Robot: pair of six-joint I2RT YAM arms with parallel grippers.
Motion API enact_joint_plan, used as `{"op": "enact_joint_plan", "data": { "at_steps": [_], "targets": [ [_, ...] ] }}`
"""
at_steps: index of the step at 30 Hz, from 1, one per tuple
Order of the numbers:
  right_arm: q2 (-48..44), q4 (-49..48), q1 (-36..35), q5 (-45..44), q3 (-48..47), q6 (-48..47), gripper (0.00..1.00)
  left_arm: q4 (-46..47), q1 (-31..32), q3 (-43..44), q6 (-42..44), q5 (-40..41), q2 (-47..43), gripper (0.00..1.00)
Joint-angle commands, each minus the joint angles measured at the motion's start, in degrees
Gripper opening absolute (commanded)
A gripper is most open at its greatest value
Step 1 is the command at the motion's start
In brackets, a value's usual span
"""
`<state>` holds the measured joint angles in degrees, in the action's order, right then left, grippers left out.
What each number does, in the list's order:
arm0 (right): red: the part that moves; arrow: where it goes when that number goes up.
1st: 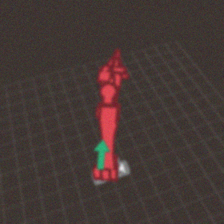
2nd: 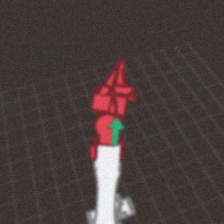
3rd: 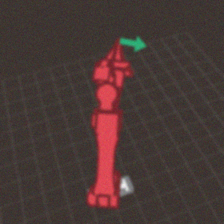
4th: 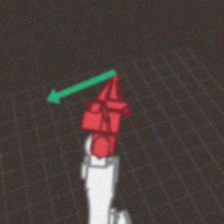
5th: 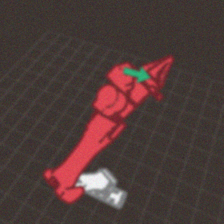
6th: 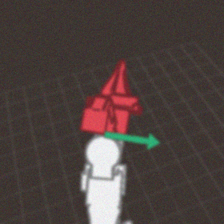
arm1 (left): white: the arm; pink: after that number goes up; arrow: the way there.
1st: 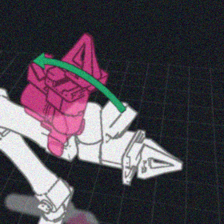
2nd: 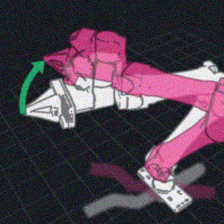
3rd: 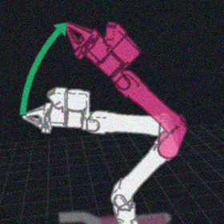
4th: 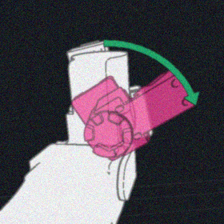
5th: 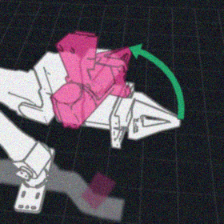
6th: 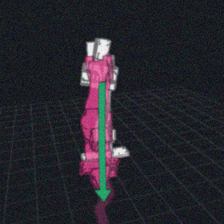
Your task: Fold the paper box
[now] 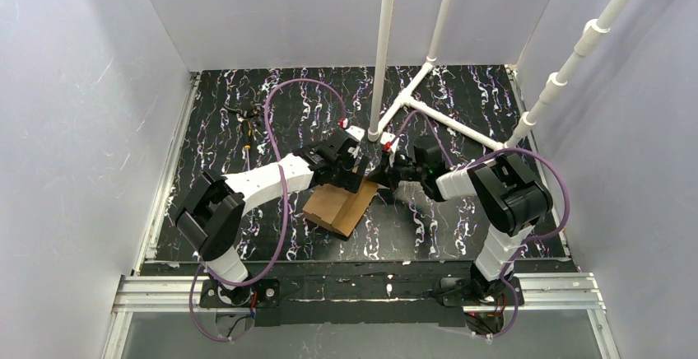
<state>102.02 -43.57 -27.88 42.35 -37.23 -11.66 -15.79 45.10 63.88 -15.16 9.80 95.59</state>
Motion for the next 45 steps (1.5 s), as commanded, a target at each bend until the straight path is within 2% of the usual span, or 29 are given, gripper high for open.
{"op": "enact_joint_plan", "data": {
  "at_steps": [1, 12, 20, 27, 32, 37, 41, 45],
  "targets": [
    [-2.0, 4.8, -1.4, 1.5, -3.9, -2.2, 0.01, -2.2, -0.3, -0.1, -0.4, -5.6, 2.8, 0.79],
    [-2.1, 13.5, -1.6, 0.3, -8.2, -4.7, 0.01, -1.3, -0.4, 0.1, 0.2, -9.8, 3.7, 0.79],
    [-1.5, 18.4, -1.9, -1.1, -11.0, -4.5, 0.02, -2.0, -0.4, 0.3, -0.2, -9.0, 4.0, 0.79],
    [-2.9, 24.4, 0.4, 0.4, -13.3, -4.2, 0.27, -2.6, -1.1, 0.2, -1.9, -7.1, 3.5, 0.79],
    [-6.2, 26.3, 1.7, 2.4, -12.6, -4.3, 0.53, -2.6, -1.9, 0.5, -3.0, -7.1, 3.0, 0.8],
    [-8.0, 28.4, 3.3, 3.5, -13.3, -2.6, 0.58, -3.1, -2.5, 1.4, -3.8, -7.2, 1.9, 0.82],
    [-9.2, 29.7, 5.3, 3.3, -12.7, -0.4, 0.56, -2.9, -3.7, 2.4, -4.2, -7.4, -0.8, 0.84],
    [-8.4, 29.2, 6.8, 2.0, -10.6, 6.7, 0.33, -1.8, -5.2, 2.5, -4.2, -8.5, -4.6, 0.92]
  ]
}}
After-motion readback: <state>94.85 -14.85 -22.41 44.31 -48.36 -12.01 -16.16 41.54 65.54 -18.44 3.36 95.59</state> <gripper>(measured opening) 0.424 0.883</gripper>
